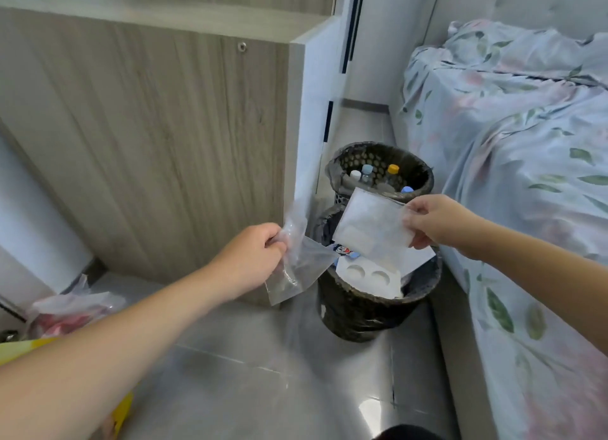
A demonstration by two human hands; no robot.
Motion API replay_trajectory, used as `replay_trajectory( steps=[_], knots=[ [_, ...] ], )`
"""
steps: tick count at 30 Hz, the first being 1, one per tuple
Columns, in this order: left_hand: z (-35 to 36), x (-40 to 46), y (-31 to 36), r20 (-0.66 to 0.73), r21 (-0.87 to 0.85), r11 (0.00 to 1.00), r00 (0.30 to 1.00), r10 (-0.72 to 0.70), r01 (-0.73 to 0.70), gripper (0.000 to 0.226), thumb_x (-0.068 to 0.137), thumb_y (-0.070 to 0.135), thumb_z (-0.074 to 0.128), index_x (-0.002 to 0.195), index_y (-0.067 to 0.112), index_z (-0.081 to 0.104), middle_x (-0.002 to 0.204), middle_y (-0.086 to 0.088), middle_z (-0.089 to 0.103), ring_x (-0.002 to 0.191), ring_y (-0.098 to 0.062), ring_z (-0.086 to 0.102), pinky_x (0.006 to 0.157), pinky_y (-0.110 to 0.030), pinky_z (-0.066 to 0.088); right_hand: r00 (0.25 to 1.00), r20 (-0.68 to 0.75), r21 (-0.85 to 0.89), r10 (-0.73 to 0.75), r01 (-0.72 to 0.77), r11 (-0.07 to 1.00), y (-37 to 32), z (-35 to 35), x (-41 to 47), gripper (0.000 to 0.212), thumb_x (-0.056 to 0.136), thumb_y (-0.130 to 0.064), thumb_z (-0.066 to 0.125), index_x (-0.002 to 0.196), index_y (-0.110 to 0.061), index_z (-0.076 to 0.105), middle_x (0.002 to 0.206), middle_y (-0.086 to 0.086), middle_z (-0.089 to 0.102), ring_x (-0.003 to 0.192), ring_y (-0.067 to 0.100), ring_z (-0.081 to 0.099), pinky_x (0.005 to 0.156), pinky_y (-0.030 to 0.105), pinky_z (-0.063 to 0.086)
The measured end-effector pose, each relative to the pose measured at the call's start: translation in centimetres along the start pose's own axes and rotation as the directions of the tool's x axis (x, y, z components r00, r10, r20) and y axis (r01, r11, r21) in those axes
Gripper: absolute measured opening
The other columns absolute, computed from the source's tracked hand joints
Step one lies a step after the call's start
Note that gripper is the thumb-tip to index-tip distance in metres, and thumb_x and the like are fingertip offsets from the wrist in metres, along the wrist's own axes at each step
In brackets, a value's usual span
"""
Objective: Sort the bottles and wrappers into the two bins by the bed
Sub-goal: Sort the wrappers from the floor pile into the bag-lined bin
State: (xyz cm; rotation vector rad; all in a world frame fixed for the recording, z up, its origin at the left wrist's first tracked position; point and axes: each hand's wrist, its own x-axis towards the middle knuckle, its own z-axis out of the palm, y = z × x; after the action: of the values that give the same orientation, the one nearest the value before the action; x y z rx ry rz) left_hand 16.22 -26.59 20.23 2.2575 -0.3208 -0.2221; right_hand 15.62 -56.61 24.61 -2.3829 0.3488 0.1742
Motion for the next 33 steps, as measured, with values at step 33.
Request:
replay_trajectory(
  steps=[33],
  knots=[
    [7.4,4.1,-1.0,0.122,0.575,0.8,0.985,0.12,-0.169,0.036,0.097,0.036,0.045,0.127,0.016,0.049,0.131,-0.003,0.049,0.118,-0.027,0.05,0.093,-0.042,0.047,0.84,0.267,-0.448,-0.473,0.543,0.711,3.8,8.4,0.7,0.051,0.091,-0.013,0.047,0.141,-0.01,0.038,0.145,0.005,0.038,0.133,0.023,0.035,0.11,0.027,0.026]
  ],
)
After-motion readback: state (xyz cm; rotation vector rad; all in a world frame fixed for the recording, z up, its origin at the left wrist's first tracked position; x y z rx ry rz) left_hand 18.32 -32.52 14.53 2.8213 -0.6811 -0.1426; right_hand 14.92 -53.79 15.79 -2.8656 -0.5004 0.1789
